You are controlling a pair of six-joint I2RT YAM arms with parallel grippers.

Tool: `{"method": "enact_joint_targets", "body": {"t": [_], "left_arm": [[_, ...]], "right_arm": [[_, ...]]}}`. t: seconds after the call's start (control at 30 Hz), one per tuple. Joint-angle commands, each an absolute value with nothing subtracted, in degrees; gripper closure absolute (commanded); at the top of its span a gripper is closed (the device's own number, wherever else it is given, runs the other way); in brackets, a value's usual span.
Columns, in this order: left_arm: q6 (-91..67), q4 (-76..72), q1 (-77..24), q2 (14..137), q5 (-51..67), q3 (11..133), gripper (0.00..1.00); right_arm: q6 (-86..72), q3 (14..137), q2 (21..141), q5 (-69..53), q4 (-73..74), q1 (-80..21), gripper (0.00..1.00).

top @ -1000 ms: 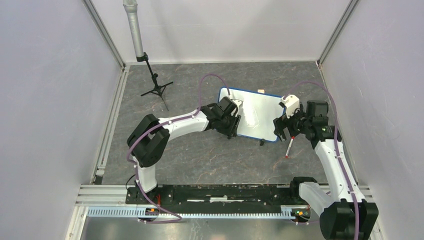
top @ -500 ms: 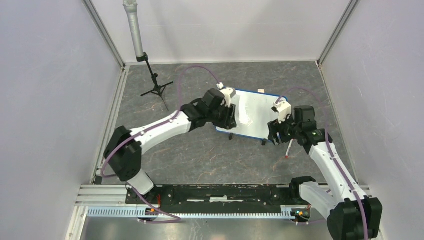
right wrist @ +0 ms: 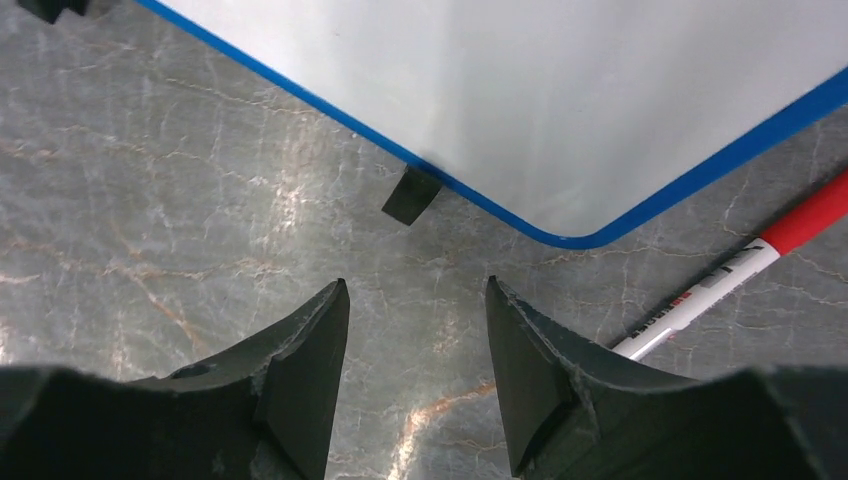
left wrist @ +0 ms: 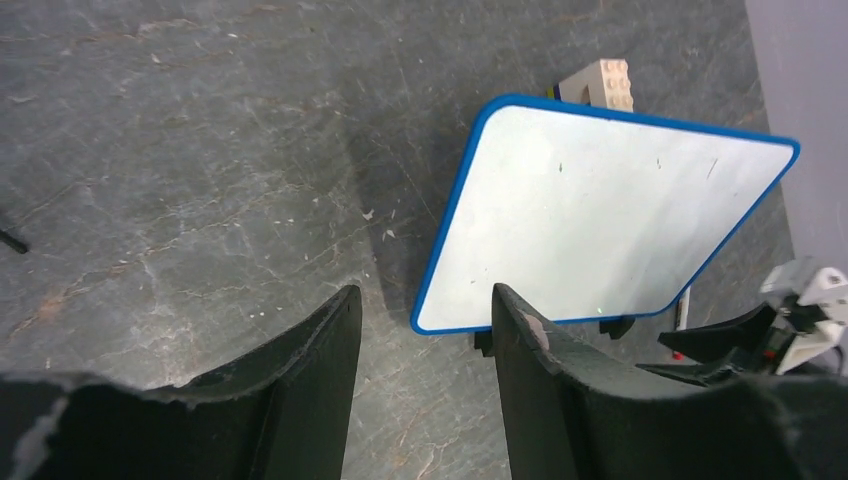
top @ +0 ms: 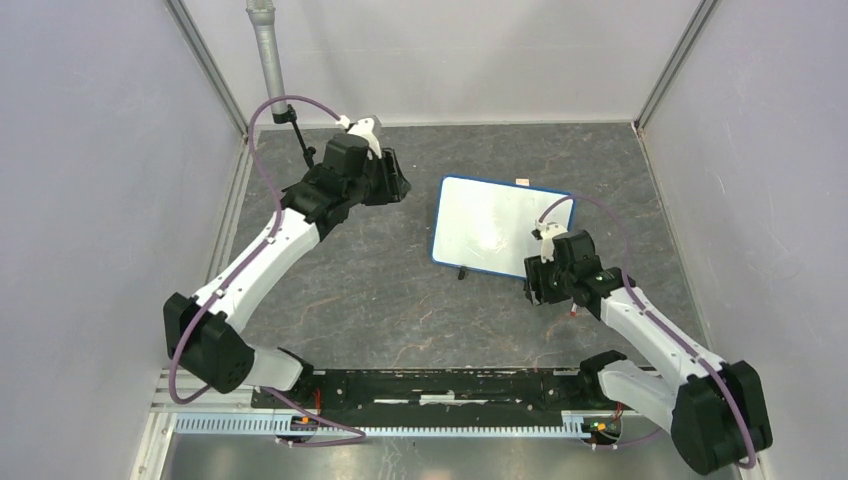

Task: Write a sentence on the whiteboard
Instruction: Adjust the whiteboard stand at the center of the board.

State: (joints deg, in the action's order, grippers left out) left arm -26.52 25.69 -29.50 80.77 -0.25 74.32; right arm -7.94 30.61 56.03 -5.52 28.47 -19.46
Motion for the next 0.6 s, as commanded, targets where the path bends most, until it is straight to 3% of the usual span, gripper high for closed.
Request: {"method": "enact_joint_targets", "body": {"t": [0.0,0.57], "left_arm": [[-29.6,26.6,-27.3,77.3,-2.6,75.6,0.42],[-30.0,25.7,-24.8,76.6,-2.4,75.0,0.42]], "right_arm": [[-12.6,31.7,60.3,-0.4,24.3,-20.4,0.42],[-16.8,38.2,70.5,4.1,20.6,-23.1,0.49]]}}
